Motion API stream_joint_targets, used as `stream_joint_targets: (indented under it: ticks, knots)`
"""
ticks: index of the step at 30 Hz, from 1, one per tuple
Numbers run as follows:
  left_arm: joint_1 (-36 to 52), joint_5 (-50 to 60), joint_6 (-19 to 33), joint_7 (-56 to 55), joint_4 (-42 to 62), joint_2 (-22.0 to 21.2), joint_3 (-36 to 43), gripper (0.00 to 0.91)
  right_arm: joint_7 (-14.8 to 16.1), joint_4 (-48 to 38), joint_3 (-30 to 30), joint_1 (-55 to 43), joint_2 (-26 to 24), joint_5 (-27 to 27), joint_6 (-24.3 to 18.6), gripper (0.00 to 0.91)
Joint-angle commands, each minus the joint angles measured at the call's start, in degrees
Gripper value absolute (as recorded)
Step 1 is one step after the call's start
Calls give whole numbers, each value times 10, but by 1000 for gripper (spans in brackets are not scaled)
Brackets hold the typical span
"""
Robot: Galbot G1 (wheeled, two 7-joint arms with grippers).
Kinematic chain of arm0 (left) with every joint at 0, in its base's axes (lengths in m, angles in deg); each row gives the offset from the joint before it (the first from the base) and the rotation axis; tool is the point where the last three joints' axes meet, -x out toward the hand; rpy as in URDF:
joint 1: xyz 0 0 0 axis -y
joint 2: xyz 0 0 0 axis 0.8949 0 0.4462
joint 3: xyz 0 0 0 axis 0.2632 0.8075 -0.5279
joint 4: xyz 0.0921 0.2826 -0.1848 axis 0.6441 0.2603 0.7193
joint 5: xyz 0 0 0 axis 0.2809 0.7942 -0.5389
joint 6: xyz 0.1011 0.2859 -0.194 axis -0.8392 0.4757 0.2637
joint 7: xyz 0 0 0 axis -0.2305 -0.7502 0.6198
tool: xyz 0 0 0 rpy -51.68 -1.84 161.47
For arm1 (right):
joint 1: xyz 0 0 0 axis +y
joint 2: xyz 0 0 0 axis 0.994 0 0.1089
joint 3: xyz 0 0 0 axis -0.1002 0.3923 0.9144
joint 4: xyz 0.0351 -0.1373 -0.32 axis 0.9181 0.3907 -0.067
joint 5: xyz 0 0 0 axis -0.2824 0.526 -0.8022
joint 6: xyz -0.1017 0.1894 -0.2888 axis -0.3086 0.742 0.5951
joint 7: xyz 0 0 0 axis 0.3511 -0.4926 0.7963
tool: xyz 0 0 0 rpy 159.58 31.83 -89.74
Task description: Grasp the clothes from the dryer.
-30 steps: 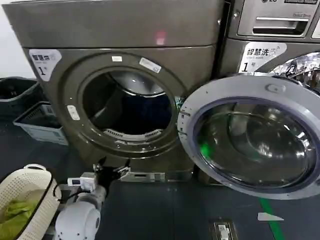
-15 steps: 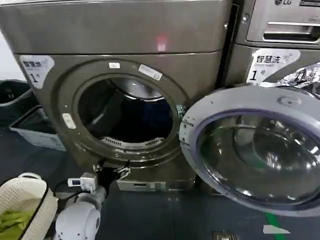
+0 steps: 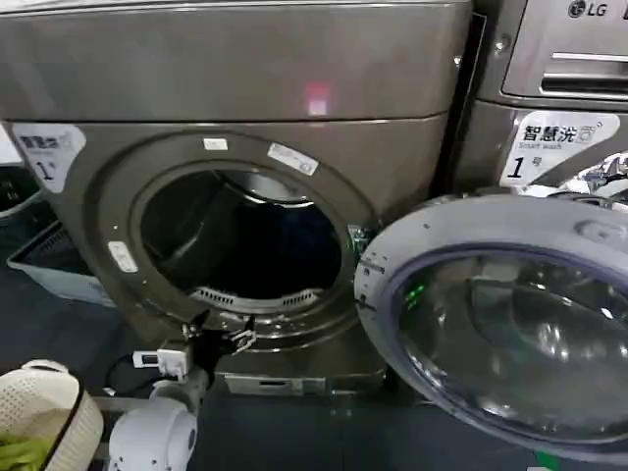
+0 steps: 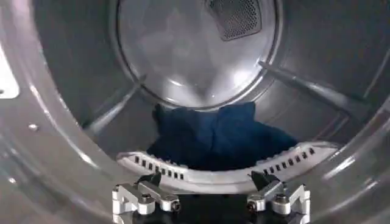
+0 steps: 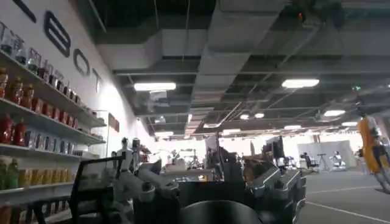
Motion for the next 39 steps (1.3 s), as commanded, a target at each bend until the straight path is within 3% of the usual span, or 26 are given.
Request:
stream_joint_targets:
  ticks: [1, 15, 39]
  knots:
    - [0, 1, -28, 0, 2, 0, 0, 907, 0, 0, 0, -1, 1, 0, 0, 907]
    - [34, 9, -28, 2, 32, -5, 12, 907, 0, -2, 1, 0, 8, -4, -17, 907]
    - [328, 13, -28, 28, 379, -27, 39, 907, 0, -20, 8, -5, 5, -14, -34, 907]
